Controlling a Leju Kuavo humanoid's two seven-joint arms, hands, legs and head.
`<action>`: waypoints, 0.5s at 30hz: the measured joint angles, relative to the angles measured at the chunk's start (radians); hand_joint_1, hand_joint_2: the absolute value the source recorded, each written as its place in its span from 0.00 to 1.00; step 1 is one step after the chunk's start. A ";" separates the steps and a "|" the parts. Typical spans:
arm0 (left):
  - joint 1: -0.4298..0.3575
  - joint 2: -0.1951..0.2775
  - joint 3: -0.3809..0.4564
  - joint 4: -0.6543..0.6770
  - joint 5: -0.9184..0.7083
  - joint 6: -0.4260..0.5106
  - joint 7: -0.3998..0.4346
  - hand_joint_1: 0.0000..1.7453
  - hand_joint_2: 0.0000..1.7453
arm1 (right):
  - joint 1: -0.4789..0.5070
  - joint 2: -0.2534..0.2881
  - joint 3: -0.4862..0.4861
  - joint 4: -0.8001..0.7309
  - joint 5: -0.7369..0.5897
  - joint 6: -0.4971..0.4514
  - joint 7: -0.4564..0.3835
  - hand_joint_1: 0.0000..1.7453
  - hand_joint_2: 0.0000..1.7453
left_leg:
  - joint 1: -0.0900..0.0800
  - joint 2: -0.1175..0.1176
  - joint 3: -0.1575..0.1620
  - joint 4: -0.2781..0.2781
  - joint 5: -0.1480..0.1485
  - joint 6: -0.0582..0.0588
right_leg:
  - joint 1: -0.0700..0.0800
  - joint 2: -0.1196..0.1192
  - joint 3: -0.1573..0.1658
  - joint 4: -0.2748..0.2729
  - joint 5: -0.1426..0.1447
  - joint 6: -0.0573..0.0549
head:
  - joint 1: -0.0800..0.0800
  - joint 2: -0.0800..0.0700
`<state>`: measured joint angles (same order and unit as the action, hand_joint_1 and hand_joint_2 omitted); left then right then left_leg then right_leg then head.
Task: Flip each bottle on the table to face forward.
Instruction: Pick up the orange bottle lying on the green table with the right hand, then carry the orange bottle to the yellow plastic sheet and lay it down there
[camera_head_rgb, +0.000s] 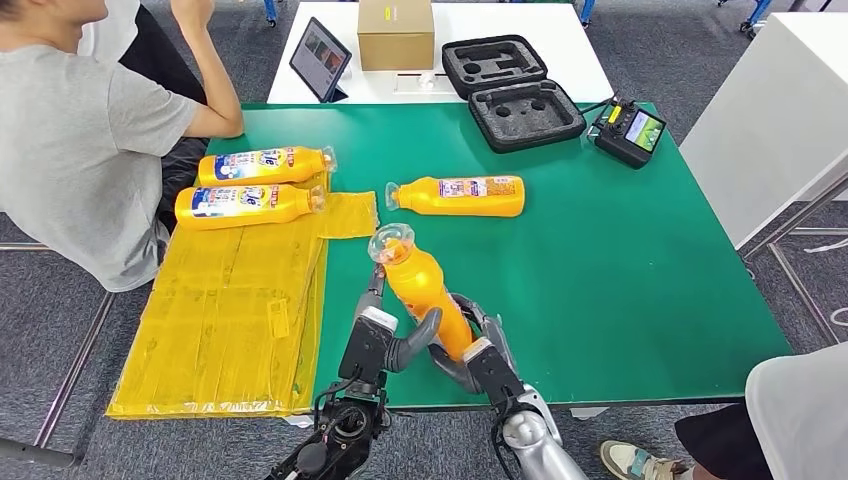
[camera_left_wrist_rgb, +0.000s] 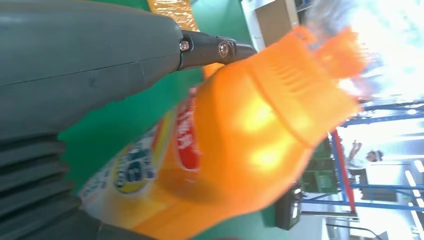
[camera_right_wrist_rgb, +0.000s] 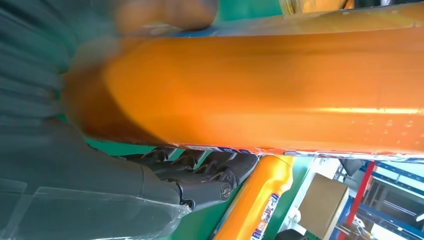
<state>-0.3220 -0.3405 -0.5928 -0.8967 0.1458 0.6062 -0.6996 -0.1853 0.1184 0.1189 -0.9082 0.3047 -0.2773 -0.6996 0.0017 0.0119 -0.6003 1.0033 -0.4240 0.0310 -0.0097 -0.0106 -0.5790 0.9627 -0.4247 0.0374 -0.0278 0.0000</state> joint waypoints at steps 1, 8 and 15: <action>0.000 0.000 0.001 -0.006 0.000 0.001 0.000 0.00 1.00 | 0.000 0.001 0.001 0.002 0.000 0.000 0.000 0.99 1.00 | 0.000 0.000 0.000 0.000 0.000 0.000 | 0.000 0.000 0.000 0.000 0.000 0.000 | 0.000 0.000; 0.015 0.000 0.015 -0.056 -0.070 0.071 -0.001 0.00 1.00 | -0.007 0.003 0.008 0.019 0.001 0.006 0.000 0.99 1.00 | 0.000 0.000 -0.001 0.000 0.000 0.000 | 0.000 0.000 0.000 0.000 0.000 0.000 | 0.000 0.000; 0.022 0.000 0.032 -0.085 -0.061 0.071 -0.001 0.00 1.00 | -0.032 0.006 0.017 0.044 0.012 -0.010 0.000 0.99 1.00 | 0.000 0.000 0.000 0.000 0.000 0.000 | 0.000 0.000 0.000 0.000 0.000 0.000 | 0.000 0.000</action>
<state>-0.3003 -0.3409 -0.5604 -0.9816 0.0851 0.6776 -0.7004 -0.2173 0.1247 0.1363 -0.8641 0.3168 -0.2870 -0.7000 0.0017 0.0117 -0.6006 1.0034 -0.4240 0.0310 -0.0097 -0.0107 -0.5793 0.9627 -0.4247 0.0374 -0.0278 0.0000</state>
